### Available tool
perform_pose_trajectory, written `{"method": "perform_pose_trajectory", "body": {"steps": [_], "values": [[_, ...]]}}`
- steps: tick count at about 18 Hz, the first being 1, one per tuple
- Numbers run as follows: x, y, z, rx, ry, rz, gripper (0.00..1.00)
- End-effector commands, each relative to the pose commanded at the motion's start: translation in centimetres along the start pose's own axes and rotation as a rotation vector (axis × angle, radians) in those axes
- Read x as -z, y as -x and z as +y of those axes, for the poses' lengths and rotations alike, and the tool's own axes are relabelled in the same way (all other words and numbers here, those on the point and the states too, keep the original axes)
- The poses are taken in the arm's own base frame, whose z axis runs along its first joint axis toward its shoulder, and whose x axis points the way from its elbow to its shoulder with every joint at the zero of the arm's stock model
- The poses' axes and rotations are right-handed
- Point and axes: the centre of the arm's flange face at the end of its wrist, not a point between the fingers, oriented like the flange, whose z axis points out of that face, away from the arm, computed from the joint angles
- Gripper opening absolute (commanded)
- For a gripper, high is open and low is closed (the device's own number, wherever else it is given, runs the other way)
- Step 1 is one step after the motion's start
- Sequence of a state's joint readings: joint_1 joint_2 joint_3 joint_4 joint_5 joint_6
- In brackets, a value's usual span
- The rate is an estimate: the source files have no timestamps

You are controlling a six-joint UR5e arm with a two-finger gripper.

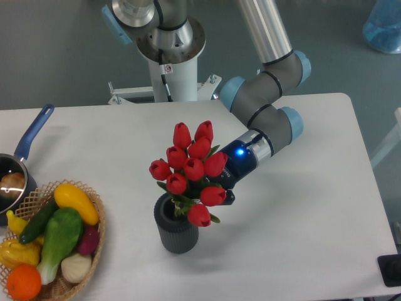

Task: Insert the flowers into the vase
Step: 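Push the tulip stems deeper into the vase, holding the bunch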

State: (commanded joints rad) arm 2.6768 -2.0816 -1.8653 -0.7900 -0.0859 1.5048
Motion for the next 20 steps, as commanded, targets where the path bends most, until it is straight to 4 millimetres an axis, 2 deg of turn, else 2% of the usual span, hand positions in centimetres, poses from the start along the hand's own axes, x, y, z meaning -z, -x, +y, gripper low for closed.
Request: {"method": "perform_pose_trajectory", "body": {"steps": [8, 20], "values": [[0.2, 0.4, 2.2, -0.037, -0.005, -0.004, 0.18], [0.4, 0.4, 2.7, -0.027, -0.014, -0.008, 0.19]]}}
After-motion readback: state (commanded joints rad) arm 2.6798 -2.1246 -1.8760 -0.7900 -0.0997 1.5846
